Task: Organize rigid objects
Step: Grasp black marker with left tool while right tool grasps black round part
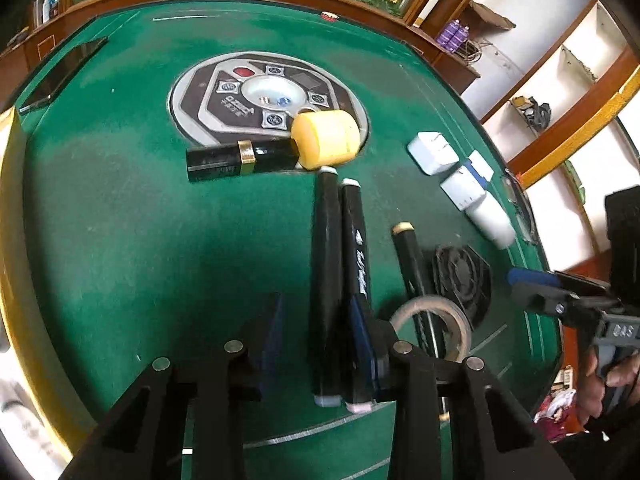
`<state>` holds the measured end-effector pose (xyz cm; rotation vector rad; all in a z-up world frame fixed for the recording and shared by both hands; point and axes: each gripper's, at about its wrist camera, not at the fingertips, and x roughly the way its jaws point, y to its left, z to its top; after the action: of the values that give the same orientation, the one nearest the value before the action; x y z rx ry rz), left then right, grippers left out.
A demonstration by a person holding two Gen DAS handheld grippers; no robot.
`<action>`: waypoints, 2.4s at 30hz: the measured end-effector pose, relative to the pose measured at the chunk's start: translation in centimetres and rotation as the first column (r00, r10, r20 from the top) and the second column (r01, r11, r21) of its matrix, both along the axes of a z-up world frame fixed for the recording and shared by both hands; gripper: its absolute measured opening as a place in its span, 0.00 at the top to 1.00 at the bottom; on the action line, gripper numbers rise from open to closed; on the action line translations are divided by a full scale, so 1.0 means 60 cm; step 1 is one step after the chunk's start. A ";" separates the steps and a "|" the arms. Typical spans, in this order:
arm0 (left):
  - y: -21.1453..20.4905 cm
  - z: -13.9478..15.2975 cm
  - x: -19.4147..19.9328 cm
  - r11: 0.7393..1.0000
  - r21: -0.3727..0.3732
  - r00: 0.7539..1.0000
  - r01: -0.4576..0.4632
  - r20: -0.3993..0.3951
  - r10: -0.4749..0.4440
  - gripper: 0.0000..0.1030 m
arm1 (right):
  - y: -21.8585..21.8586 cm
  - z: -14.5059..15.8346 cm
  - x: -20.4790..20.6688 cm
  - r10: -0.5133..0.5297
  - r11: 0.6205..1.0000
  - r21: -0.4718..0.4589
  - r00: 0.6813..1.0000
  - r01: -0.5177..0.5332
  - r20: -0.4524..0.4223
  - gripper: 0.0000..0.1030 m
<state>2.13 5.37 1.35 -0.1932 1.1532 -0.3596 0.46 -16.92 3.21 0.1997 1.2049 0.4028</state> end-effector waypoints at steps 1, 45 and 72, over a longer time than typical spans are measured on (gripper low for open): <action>-0.003 0.000 0.005 1.000 0.014 1.000 0.006 0.002 -0.006 0.67 | -0.003 0.000 -0.001 -0.005 1.000 0.000 1.000 0.005 0.000 0.42; -0.008 -0.002 -0.028 0.983 0.177 0.997 -0.047 0.068 0.035 0.86 | 0.103 -0.029 0.033 0.289 0.949 -0.129 0.957 -0.287 -0.011 0.32; 0.005 -0.002 -0.045 0.991 0.109 0.996 -0.077 0.057 0.071 0.86 | 0.089 -0.041 0.013 0.236 0.961 -0.141 0.971 -0.237 -0.026 0.36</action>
<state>-0.56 5.65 1.22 -0.1276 1.1074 -0.2326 1.23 -11.57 0.77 -0.0684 1.2659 0.5217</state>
